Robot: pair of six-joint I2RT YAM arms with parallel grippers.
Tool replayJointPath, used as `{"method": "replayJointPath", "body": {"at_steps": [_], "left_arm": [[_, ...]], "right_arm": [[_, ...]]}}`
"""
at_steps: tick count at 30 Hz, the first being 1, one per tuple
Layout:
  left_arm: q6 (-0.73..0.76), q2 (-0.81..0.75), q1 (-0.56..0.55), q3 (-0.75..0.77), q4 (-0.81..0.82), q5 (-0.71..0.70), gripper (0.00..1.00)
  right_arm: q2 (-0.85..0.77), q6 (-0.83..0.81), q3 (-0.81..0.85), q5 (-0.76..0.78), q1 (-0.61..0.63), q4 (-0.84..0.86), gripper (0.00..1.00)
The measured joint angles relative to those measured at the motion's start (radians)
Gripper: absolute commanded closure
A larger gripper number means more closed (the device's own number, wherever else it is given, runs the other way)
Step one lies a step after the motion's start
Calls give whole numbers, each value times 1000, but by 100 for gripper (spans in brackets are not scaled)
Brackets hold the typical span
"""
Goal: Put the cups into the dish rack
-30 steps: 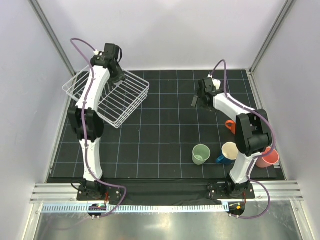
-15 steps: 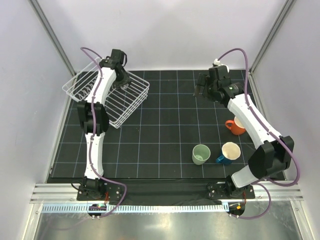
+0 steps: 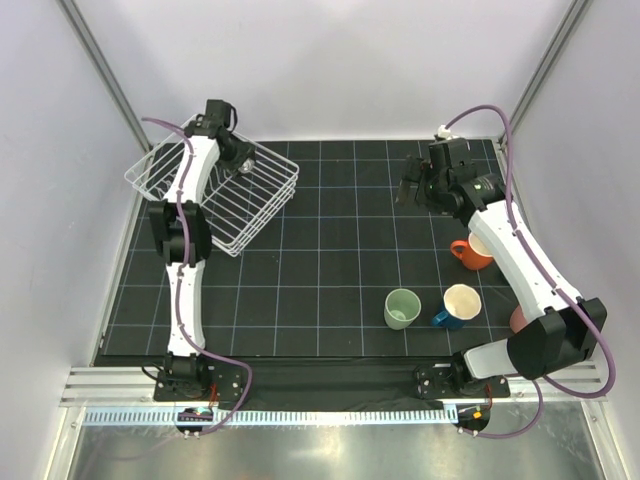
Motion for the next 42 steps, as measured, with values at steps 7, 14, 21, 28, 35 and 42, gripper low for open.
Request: {"method": "replayJointPath", "body": {"at_steps": [7,14,21,28,35,42], "left_arm": [[-160,0,21,-9,55,68,100],[-356,2,25,-53,89,110,100],[-492,2,30,-73,108,107,100],[-594,2,42,-107,119,109,100],[-640,7,42,-107,126,109,70],[-652,15,42,-107,132,116,59]], "right_arm": [[-1,0,-23,0,0,-23,0],[-1,0,-23,-17,0,-26,0],[15,-8,-18,-42,0,-26,0],[54,-20,-10,-55,0,-27,0],[87,-25,15,-60,0,-26,0],[102,-26,27,-61,0,-25,0]]}}
